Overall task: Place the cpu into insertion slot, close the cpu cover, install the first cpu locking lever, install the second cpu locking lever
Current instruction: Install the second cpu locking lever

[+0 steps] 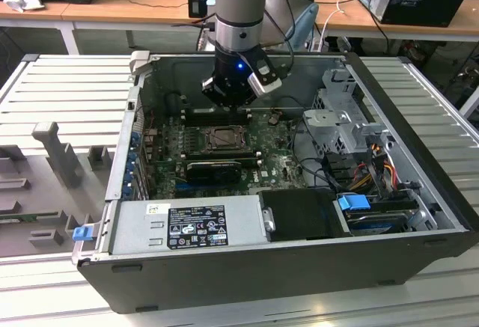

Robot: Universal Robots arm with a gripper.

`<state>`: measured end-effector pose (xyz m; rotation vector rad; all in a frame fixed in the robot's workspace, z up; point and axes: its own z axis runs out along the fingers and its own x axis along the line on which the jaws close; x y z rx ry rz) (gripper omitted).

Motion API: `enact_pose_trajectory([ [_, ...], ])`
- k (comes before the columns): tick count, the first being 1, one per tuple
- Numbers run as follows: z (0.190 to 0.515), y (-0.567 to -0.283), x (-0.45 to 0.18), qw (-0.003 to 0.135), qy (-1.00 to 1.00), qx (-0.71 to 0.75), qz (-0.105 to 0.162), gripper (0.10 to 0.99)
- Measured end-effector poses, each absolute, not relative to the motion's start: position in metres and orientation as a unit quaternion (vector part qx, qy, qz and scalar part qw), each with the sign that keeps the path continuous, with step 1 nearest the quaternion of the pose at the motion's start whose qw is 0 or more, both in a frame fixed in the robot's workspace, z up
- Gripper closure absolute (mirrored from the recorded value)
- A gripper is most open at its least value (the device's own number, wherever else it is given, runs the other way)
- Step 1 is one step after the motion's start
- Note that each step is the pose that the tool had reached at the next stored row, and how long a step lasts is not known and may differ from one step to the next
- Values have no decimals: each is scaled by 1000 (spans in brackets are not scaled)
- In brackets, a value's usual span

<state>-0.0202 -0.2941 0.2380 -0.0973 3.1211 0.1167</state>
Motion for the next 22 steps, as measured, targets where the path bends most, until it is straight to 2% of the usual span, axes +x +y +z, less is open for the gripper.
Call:
enact_pose_trajectory([
  [8, 243, -312, -20, 9, 999, -31, 37, 980],
  [14, 243, -347, -20, 7, 999, -31, 37, 980],
  [16, 243, -356, -20, 3, 999, -31, 37, 980],
  [20, 242, -365, -21, 0, 997, -31, 71, 980],
  [22, 238, -375, -24, 0, 997, -32, 75, 980],
])
